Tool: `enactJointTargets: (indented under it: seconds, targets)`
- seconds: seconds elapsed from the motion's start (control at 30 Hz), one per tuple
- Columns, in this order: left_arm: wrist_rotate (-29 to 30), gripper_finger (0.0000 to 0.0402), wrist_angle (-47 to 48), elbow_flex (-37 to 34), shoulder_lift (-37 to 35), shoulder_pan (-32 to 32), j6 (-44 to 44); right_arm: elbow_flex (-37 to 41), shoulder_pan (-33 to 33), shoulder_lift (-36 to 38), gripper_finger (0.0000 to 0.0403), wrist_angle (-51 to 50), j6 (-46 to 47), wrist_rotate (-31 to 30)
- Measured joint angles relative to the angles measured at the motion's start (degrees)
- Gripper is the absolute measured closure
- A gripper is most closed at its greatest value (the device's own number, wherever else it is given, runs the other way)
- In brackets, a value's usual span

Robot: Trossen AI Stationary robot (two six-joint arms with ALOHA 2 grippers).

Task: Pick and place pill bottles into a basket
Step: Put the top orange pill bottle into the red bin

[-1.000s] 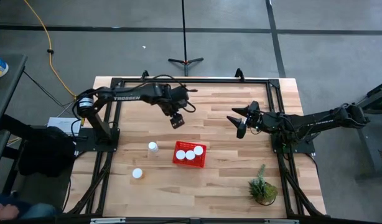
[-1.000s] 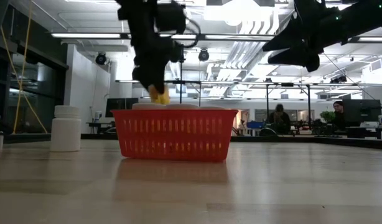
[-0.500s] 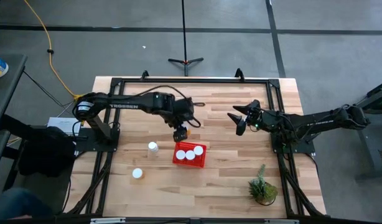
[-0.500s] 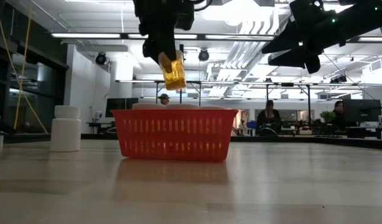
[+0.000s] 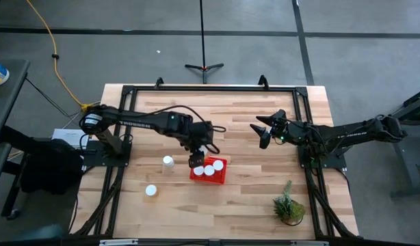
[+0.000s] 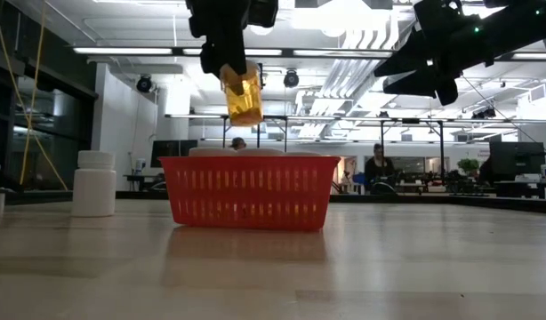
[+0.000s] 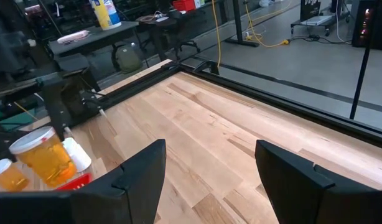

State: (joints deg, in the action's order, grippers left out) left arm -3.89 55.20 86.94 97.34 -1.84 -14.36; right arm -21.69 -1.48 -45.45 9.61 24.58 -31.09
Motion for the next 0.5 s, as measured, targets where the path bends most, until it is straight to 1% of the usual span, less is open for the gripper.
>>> enactJointTargets:
  seconds: [0.1,0.27,0.37,0.5]
  targets:
    - [-0.05,0.0127,0.33,-0.46,0.07,-0.29,-0.98,0.00,0.00,-0.01,0.0164,-0.03,0.00,0.00]
    - [0.23,0.0154,0.27,-0.46,0.07,-0.86,-1.09,0.00,0.00,-0.02,0.0165,-0.31,0.02,0.00]
    - [0.27,0.0150,0.22,-0.40,0.72,-0.94,-0.99,0.00,0.00,-0.02,0.0164,-0.39,0.04,0.00]
    - [0.43,0.0125,0.88,-0.40,2.07,-1.00,-0.93,-0.02,0.00,0.00,0.0164,-0.47,0.04,0.02]
